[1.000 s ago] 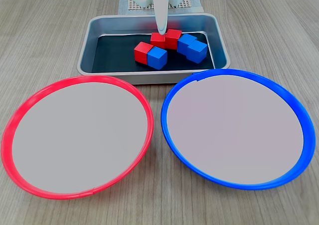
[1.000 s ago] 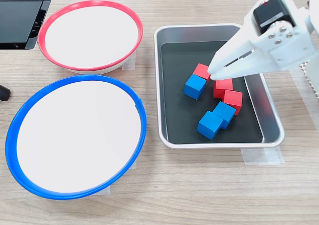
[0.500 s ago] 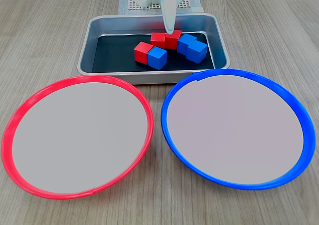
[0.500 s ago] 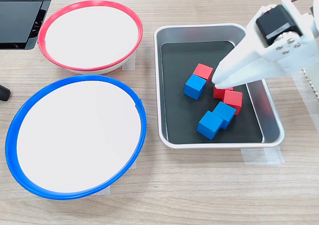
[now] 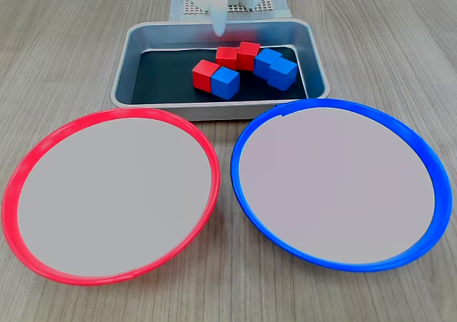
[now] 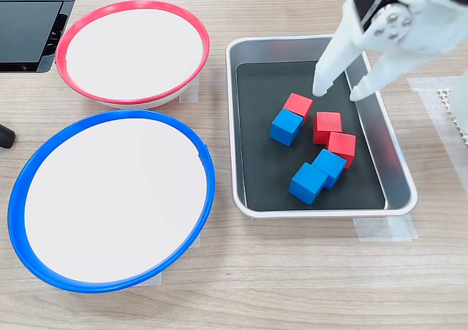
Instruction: Move six blocks tray to matching dishes
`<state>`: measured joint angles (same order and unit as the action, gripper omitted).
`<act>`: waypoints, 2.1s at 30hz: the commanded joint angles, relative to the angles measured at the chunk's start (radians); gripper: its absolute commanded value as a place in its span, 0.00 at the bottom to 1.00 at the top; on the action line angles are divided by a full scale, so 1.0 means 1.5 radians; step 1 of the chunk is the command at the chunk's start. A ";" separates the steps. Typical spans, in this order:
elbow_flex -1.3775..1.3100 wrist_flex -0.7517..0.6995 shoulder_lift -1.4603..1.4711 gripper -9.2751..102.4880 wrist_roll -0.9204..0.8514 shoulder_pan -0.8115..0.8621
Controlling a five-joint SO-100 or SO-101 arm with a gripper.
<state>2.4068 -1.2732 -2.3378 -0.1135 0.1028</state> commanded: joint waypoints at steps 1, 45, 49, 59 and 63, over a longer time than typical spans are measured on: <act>-0.015 0.039 0.061 0.24 -0.017 0.005; -0.882 0.029 0.782 0.27 0.026 0.100; -0.775 -0.036 0.653 0.08 0.024 0.102; -0.289 -0.138 0.290 0.16 -0.041 0.170; -0.249 -0.117 0.304 0.30 0.003 0.159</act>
<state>2.0110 -1.4634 -1.8592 -0.1519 0.3436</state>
